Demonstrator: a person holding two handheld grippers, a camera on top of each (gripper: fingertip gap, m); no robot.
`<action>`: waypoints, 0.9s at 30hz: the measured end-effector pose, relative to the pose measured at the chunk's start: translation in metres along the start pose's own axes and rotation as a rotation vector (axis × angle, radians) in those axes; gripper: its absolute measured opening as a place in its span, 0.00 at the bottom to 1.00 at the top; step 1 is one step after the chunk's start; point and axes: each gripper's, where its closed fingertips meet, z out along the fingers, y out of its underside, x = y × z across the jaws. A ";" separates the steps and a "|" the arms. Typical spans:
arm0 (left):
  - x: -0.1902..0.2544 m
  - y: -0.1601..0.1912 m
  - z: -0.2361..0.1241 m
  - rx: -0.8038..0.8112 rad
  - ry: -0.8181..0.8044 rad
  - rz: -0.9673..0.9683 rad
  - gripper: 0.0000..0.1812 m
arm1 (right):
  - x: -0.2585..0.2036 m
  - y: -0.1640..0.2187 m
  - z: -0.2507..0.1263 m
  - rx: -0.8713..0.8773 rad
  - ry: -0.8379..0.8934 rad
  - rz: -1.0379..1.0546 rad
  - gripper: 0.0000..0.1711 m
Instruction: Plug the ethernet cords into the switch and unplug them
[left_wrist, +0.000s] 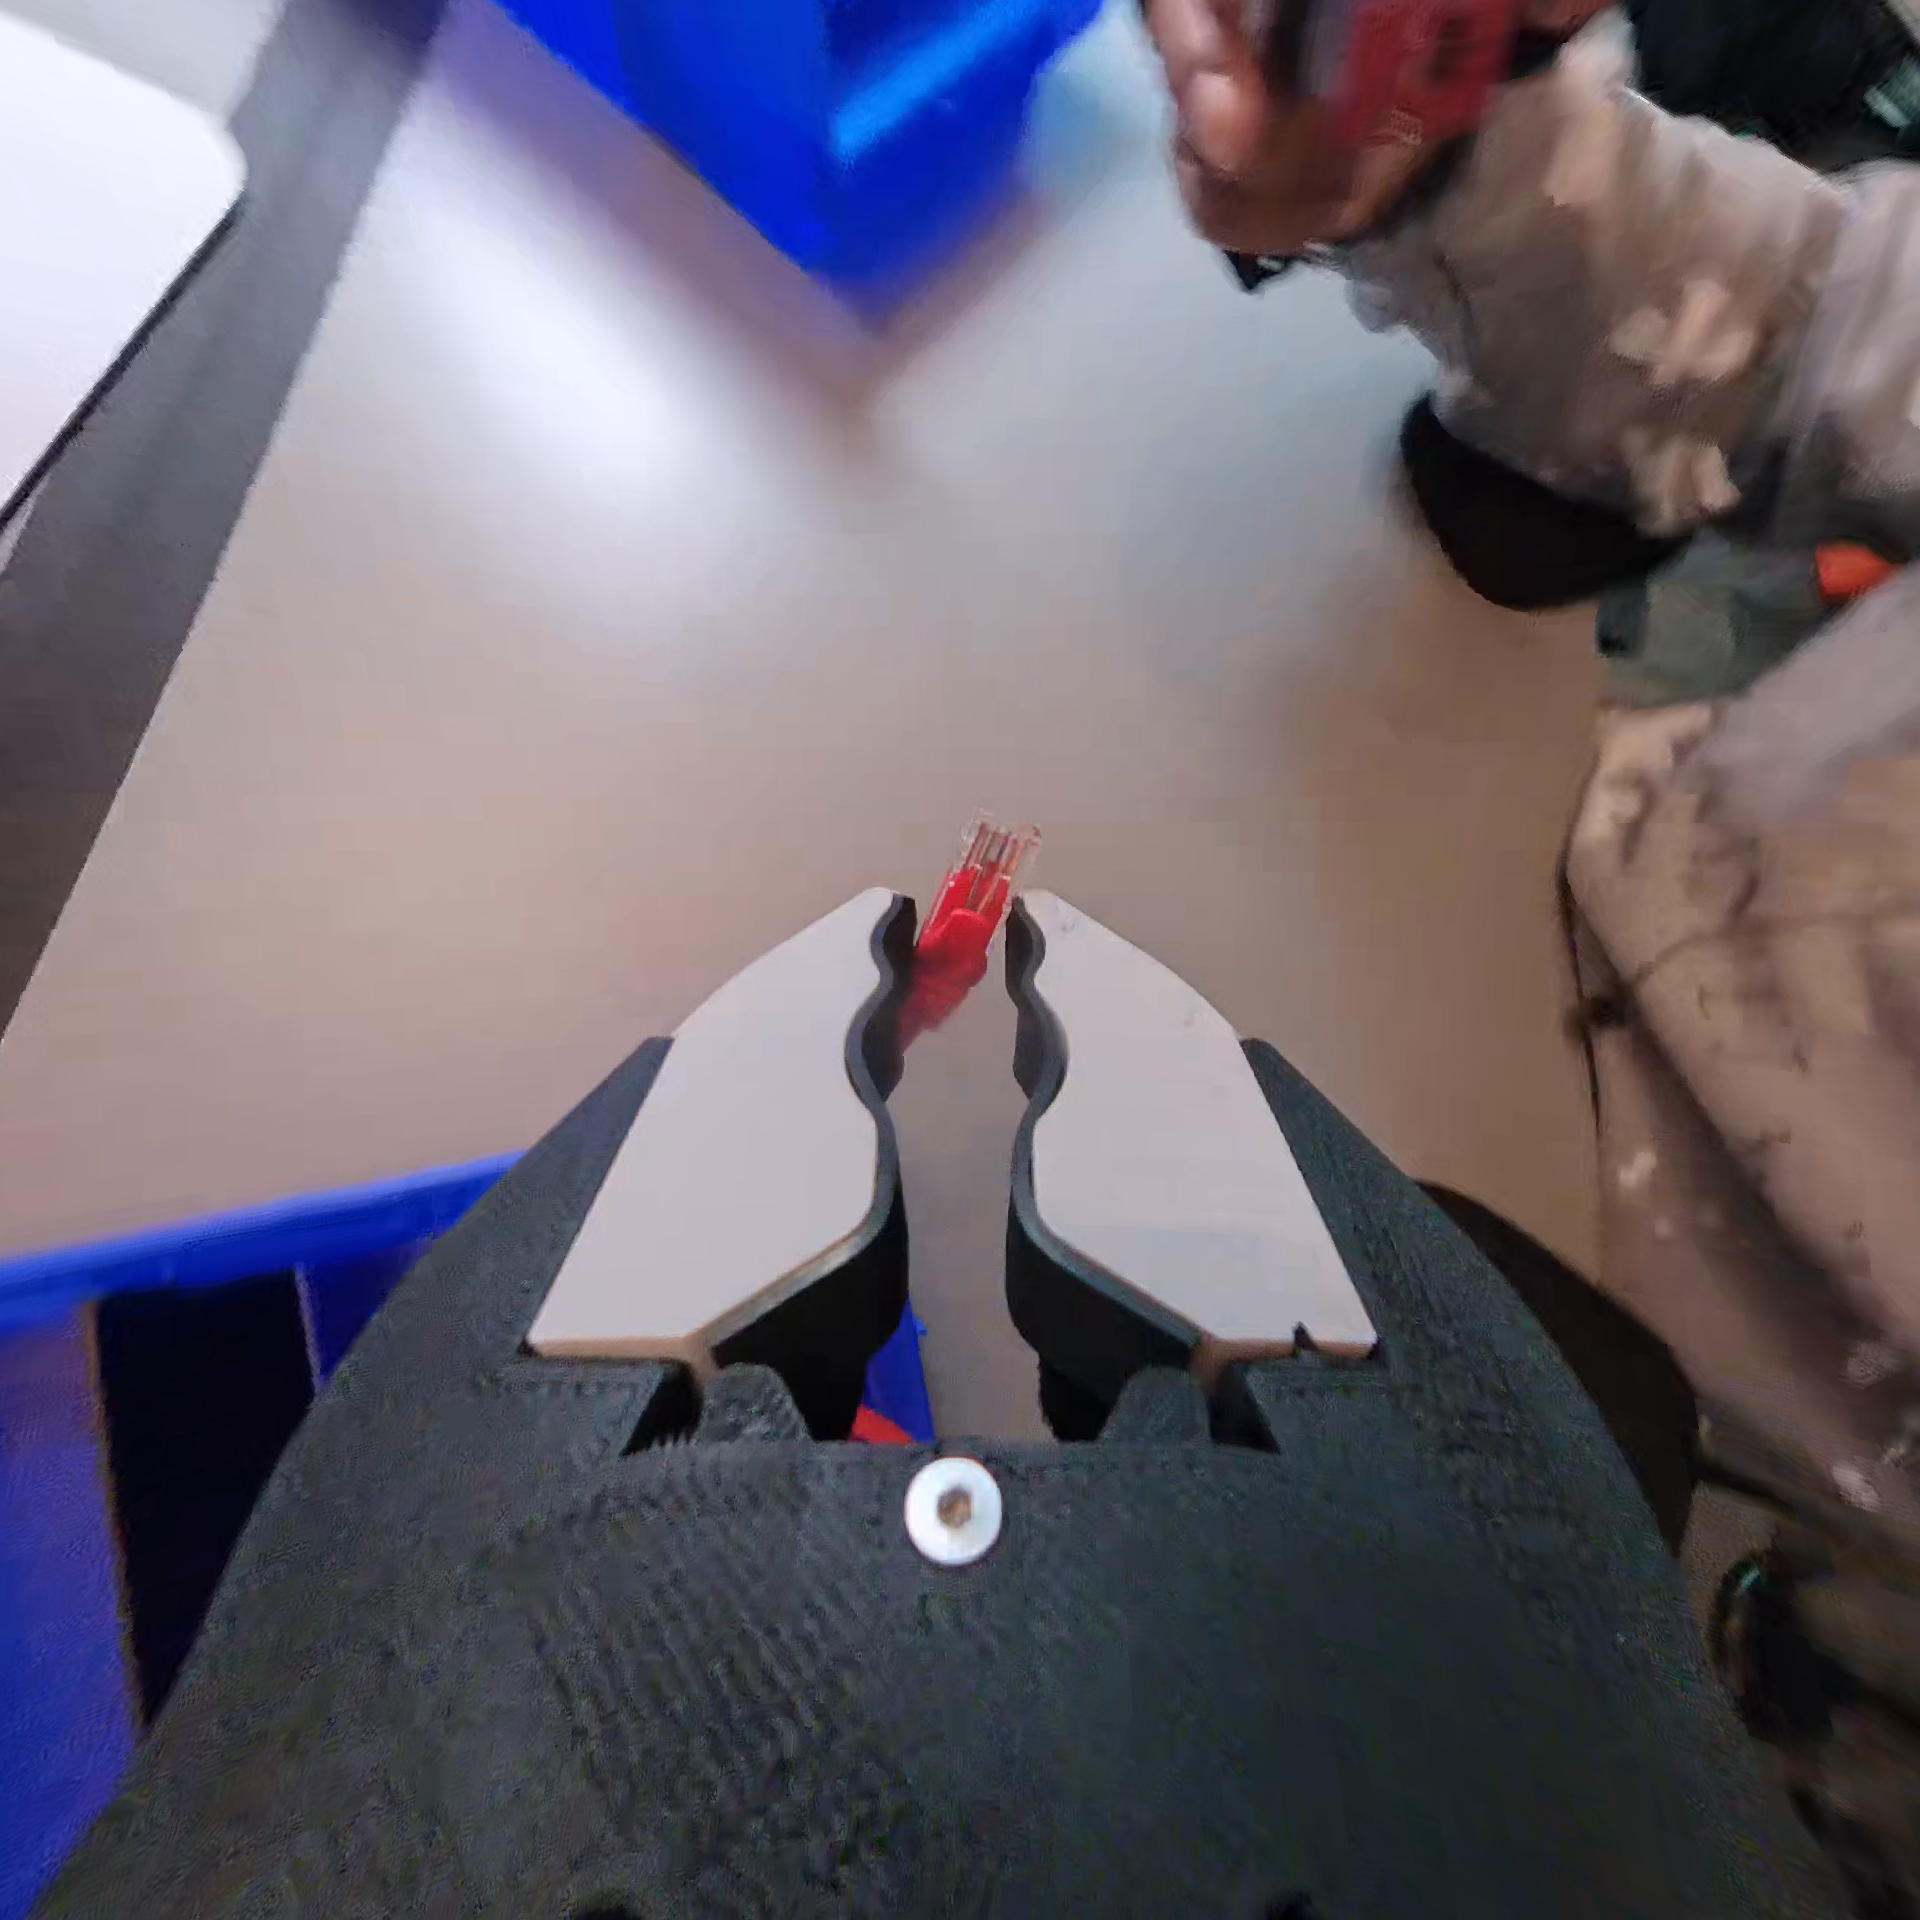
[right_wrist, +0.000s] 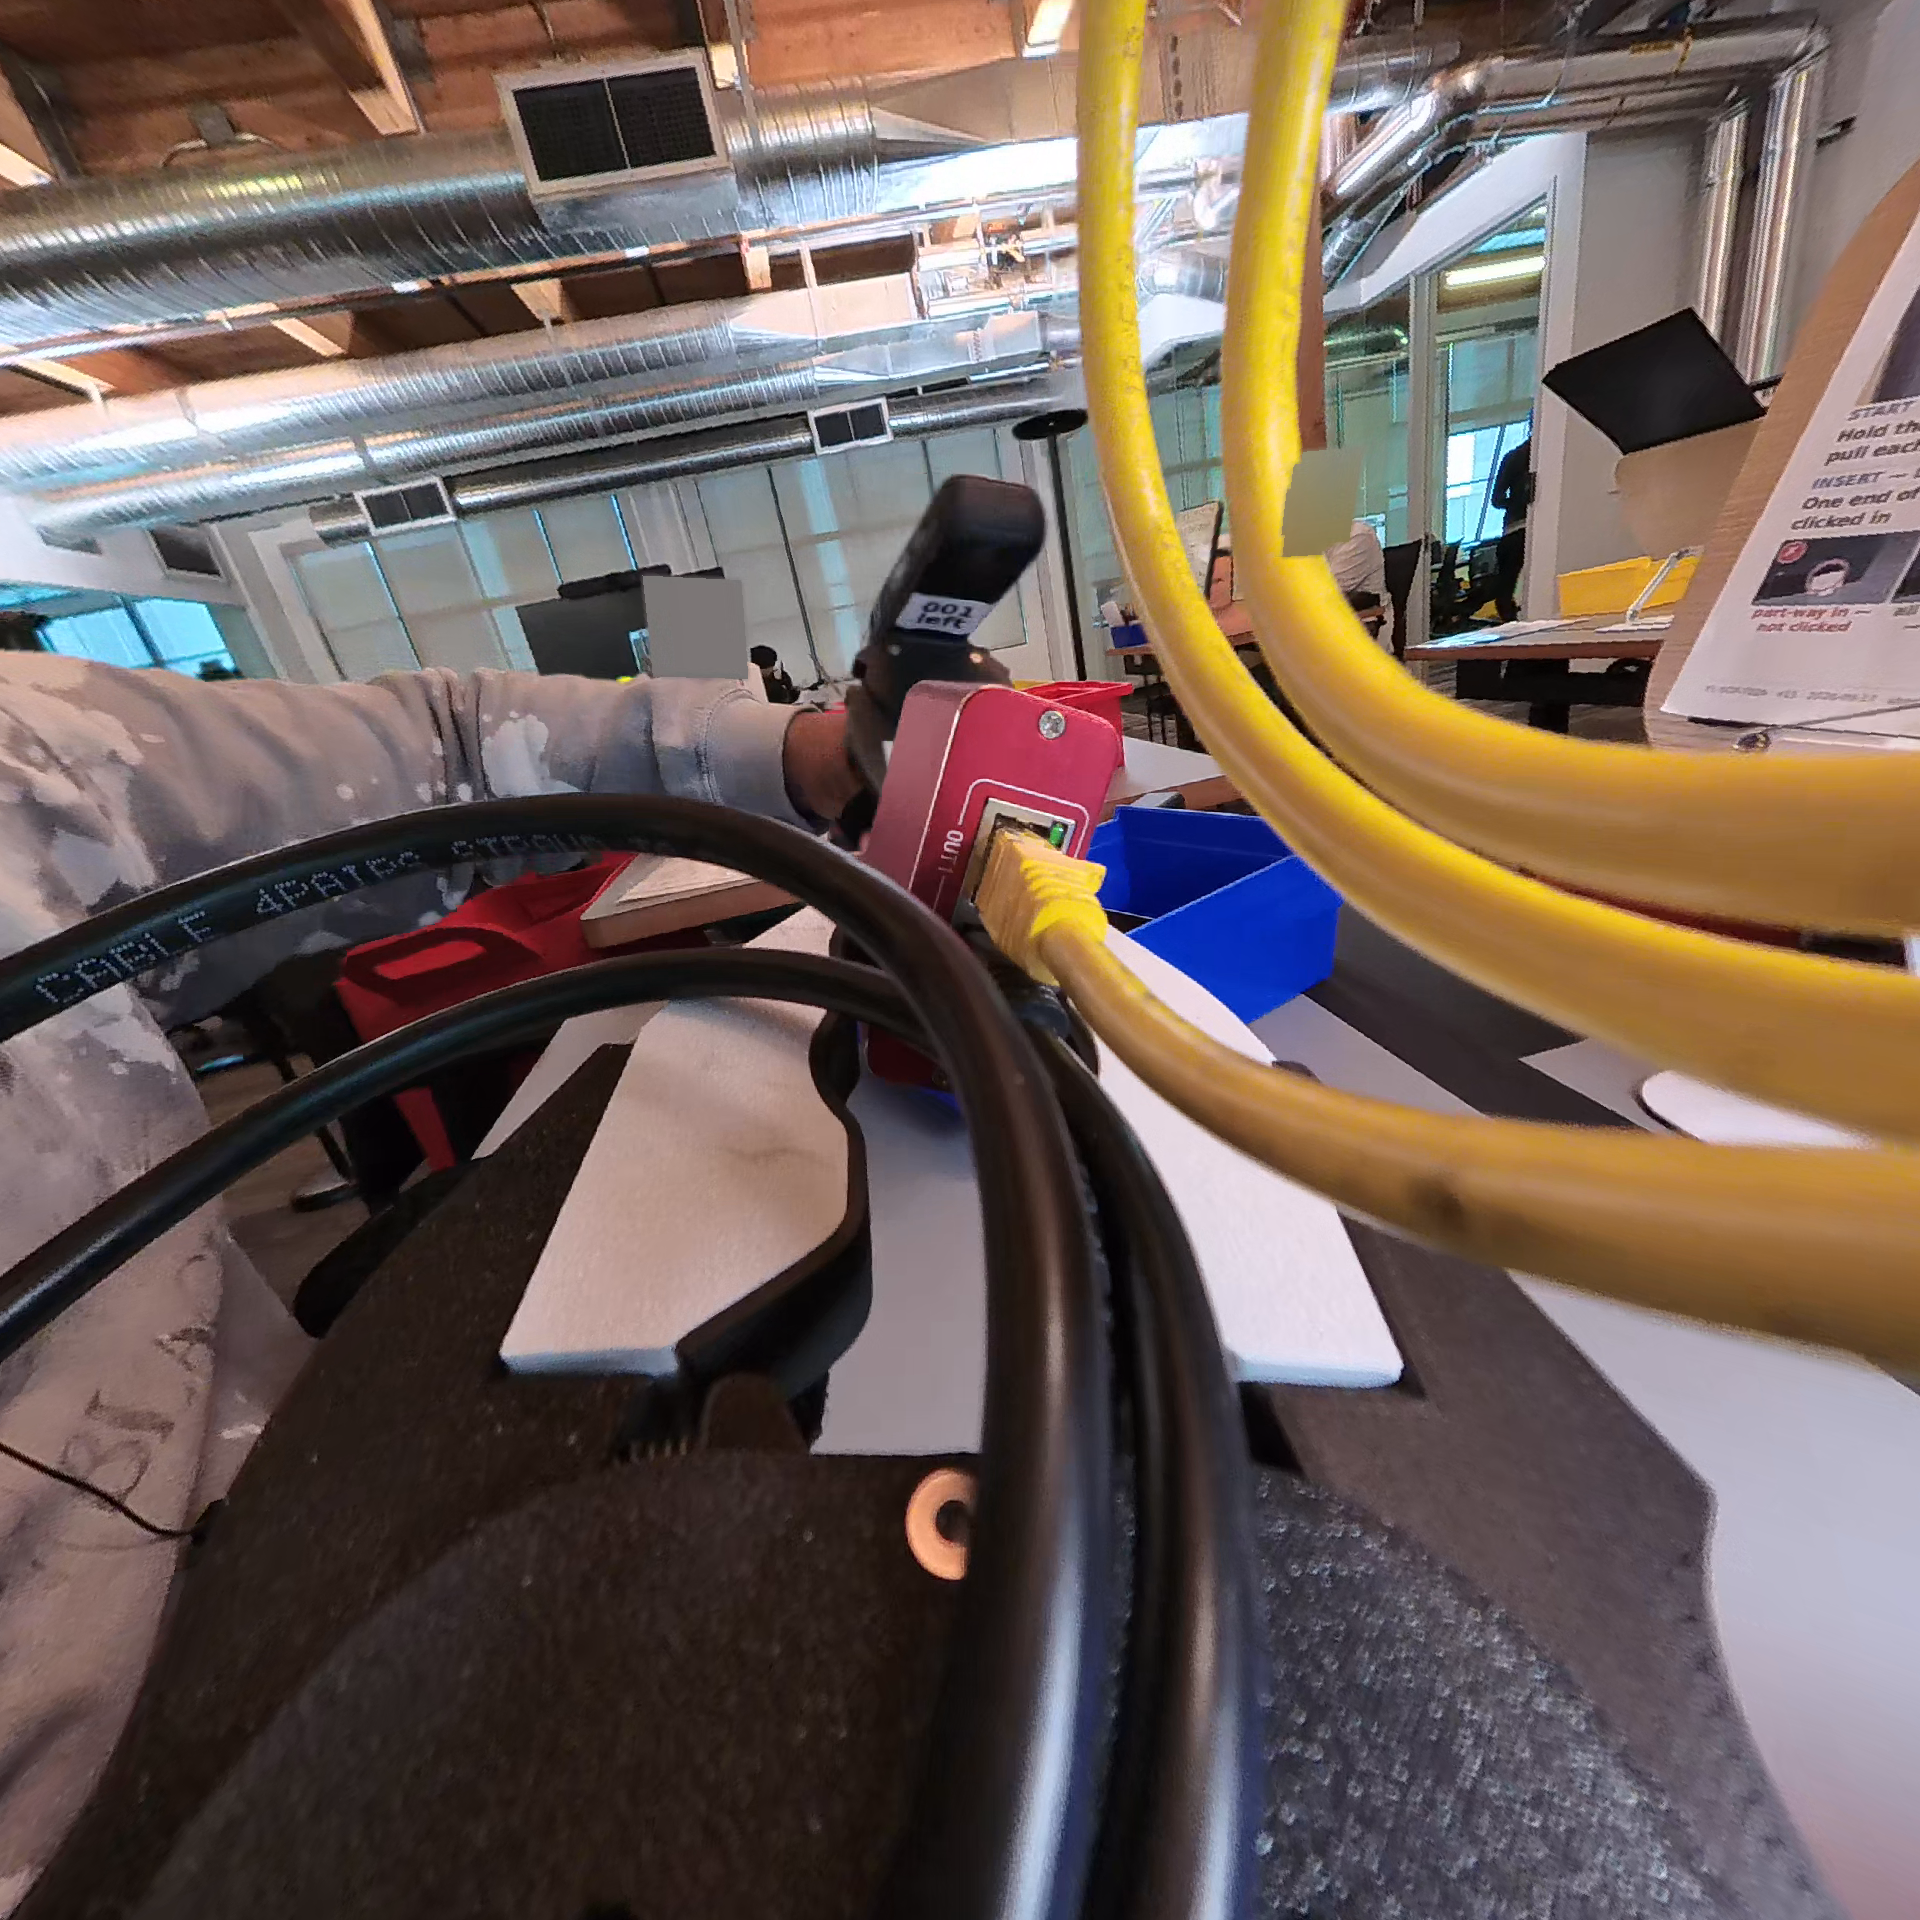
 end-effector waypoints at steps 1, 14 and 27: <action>-0.009 0.003 0.001 0.002 -0.032 -0.058 0.10 | -0.001 0.000 0.000 -0.002 -0.001 -0.002 0.19; 0.009 0.030 0.017 0.102 0.015 -0.249 0.11 | -0.004 -0.001 0.001 -0.013 -0.009 0.006 0.19; 0.087 -0.008 0.038 0.153 0.274 -0.215 0.10 | -0.029 0.022 0.005 -0.144 -0.160 -0.054 0.19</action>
